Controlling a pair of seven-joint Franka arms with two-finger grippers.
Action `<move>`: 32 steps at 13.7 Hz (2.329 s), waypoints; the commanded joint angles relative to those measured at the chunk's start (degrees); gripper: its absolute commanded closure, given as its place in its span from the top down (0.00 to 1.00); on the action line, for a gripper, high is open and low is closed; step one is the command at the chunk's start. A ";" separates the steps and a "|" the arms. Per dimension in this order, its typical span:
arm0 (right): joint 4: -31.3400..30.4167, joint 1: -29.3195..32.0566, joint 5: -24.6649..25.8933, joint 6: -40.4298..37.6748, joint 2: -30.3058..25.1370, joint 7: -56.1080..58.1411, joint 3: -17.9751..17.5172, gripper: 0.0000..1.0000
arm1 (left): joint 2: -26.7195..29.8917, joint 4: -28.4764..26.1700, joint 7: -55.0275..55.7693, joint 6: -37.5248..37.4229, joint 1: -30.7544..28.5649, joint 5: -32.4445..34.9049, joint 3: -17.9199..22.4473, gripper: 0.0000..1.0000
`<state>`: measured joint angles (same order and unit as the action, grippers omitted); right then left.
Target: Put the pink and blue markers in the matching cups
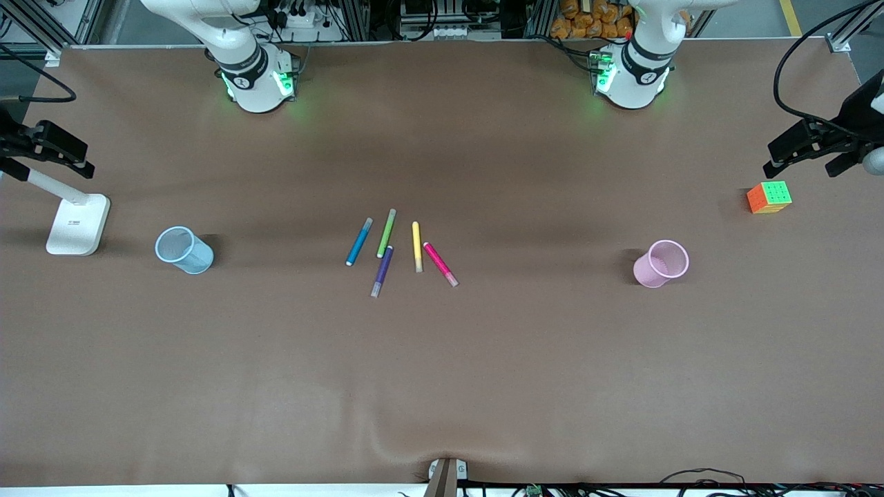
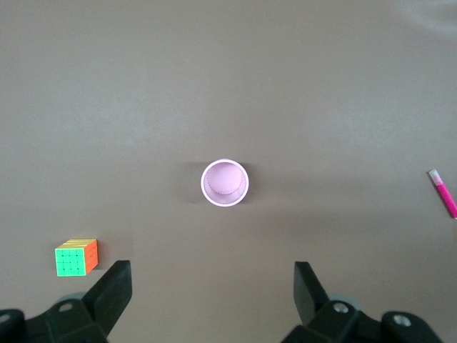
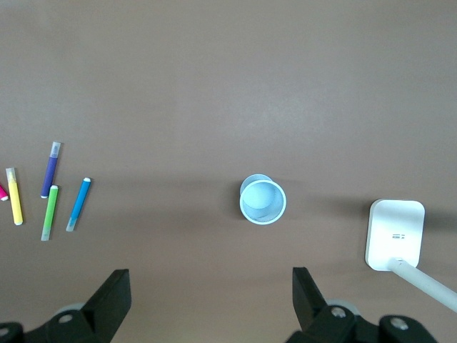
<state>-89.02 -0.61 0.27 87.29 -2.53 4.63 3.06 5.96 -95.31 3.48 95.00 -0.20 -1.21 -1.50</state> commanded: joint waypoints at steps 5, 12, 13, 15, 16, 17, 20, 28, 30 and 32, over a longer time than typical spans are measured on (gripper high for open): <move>1.31 1.14 0.08 -0.89 0.68 0.55 -0.77 1.00 | 0.46 -0.05 1.00 -0.69 -0.07 0.68 -0.34 1.00; 1.22 1.22 0.00 -1.07 0.68 0.55 -0.68 1.00 | 0.37 -0.22 0.83 -0.61 -0.15 0.68 -0.43 1.00; 1.22 1.22 0.00 -1.07 0.68 0.46 -0.68 1.00 | 0.37 -0.22 0.83 -0.61 -0.24 0.68 -0.43 1.00; 1.22 1.22 0.00 -1.07 0.68 0.46 -0.68 1.00 | 0.37 -0.14 0.74 -0.43 -0.24 0.68 -0.35 1.00; 1.22 1.31 0.00 -1.07 0.68 0.46 -0.68 1.00 | 0.37 -0.14 0.65 -0.43 -0.24 0.77 -0.34 1.00; 1.22 1.31 0.00 -1.07 0.68 0.46 -0.68 1.00 | 0.37 -0.14 0.65 -0.43 -0.24 0.77 -0.34 1.00; 1.13 1.31 -0.09 -1.16 0.68 0.46 -0.60 1.00 | 0.37 -0.22 0.57 -0.43 -0.24 0.77 -0.34 1.00; 0.95 2.10 -0.18 -1.24 0.68 0.38 -0.60 1.00 | 0.63 -0.22 0.04 -0.43 -0.33 0.77 -0.34 1.00; 1.04 2.10 -0.70 -1.07 0.77 0.46 -0.60 1.00 | 0.63 -0.31 -0.05 -0.43 -0.33 0.77 -0.34 1.00; 0.95 2.10 -1.23 -1.33 0.68 0.46 -0.60 1.00 | 0.72 -0.31 -0.05 -0.43 -0.33 0.77 -0.34 1.00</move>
<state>-89.02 0.27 -0.01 86.76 -2.38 4.63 3.28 5.96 -95.35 3.61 94.81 -0.26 -1.21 -1.57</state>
